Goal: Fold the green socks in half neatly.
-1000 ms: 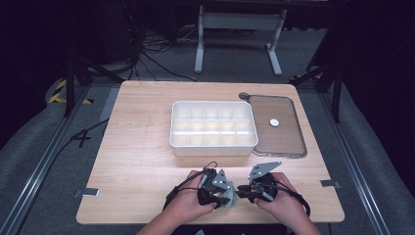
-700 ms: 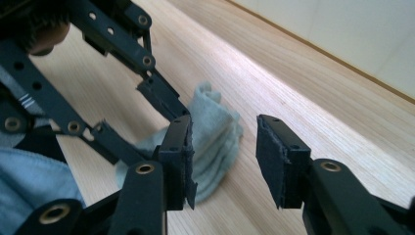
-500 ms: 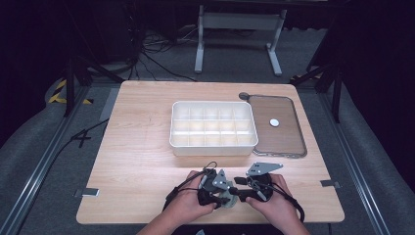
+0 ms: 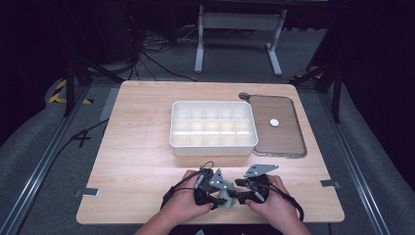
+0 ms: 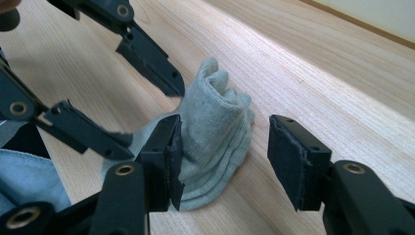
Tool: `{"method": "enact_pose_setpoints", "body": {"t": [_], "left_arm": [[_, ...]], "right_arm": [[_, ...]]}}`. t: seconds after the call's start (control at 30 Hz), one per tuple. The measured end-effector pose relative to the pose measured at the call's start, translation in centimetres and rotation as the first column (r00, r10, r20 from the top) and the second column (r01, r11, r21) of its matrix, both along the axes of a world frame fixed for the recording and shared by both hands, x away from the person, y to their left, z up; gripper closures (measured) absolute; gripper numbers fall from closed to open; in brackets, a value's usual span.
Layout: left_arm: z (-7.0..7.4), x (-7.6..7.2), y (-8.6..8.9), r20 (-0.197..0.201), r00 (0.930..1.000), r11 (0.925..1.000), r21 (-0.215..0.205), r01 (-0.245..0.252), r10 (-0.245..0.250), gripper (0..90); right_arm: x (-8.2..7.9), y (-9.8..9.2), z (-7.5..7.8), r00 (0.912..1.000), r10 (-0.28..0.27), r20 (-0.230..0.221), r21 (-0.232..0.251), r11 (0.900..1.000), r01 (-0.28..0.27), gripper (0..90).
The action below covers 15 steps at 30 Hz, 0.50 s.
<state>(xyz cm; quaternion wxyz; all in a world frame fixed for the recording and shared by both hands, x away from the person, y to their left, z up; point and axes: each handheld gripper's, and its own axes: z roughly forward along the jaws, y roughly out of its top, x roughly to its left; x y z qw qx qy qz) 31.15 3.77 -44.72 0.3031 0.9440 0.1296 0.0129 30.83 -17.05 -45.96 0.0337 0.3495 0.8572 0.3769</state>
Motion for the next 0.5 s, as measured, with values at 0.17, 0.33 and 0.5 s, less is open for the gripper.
{"method": "enact_pose_setpoints", "body": {"t": [0.17, 0.33, 0.5], "left_arm": [[-0.3, -0.4, -0.2, -0.004, 0.9999, 0.9974, 0.070, -0.016, 0.017, 50.8], [-0.4, -0.6, -0.2, 0.007, 0.9996, 0.9971, 0.071, -0.027, 0.027, 51.0], [-0.3, -0.8, -0.2, 0.013, 0.9993, 0.9965, 0.075, -0.036, 0.036, 51.7]], "right_arm": [[0.2, 0.1, -0.2, 0.9997, -0.011, -0.023, 0.000, 1.000, 0.011, 47.2], [0.6, -0.2, -0.6, 0.9956, -0.033, -0.088, 0.040, 0.999, 0.036, 46.9], [1.1, -0.5, -1.1, 0.9892, -0.033, -0.143, 0.091, 0.995, 0.046, 47.0]]}}
